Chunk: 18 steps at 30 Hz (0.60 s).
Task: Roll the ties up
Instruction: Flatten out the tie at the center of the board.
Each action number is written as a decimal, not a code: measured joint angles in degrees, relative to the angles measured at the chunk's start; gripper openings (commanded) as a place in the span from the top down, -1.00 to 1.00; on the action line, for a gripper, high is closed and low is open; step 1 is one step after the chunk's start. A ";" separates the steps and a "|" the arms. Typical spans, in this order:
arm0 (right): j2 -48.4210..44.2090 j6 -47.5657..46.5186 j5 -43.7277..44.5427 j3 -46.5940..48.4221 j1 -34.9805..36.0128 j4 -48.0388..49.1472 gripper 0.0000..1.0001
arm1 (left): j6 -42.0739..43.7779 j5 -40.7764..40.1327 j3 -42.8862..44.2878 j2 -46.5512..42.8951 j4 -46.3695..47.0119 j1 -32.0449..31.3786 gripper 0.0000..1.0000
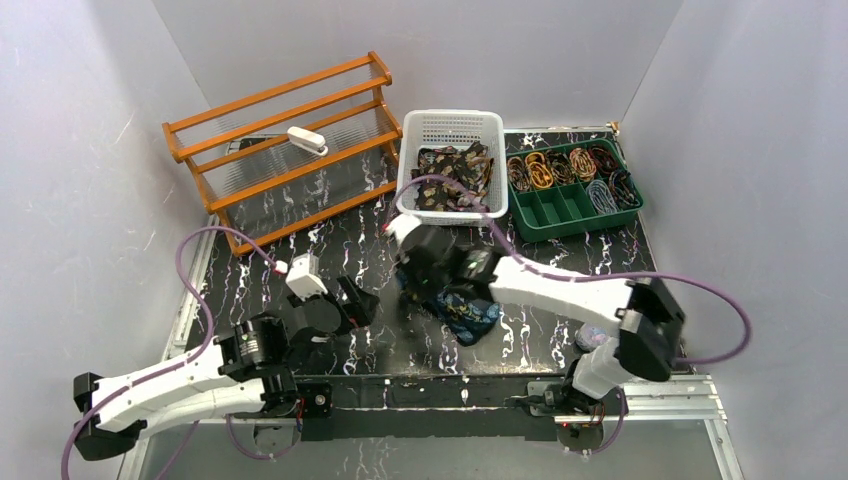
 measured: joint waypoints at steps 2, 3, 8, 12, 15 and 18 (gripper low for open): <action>4.70 -0.74 0.66 1.86 5.31 0.68 0.38 | -1.95 -3.48 3.82 1.86 -7.26 0.00 -0.93; 7.21 -0.90 0.31 3.06 7.45 0.79 0.18 | -2.95 -4.98 5.70 3.39 -10.40 0.00 -0.94; 12.04 -0.28 -0.07 2.56 13.20 3.13 -0.78 | -7.54 -9.09 9.44 9.99 -26.01 0.26 -0.95; 1.49 1.36 0.63 -6.21 12.79 7.78 -0.86 | -10.29 -9.77 9.14 8.22 -28.06 0.26 -0.95; -9.31 5.86 4.46 -11.06 11.82 8.48 -0.80 | -10.58 -9.99 7.56 4.04 -27.71 0.28 -0.95; -16.17 13.49 8.90 -14.05 7.21 6.88 -0.79 | -9.03 -9.29 5.14 2.32 -25.11 0.31 -0.97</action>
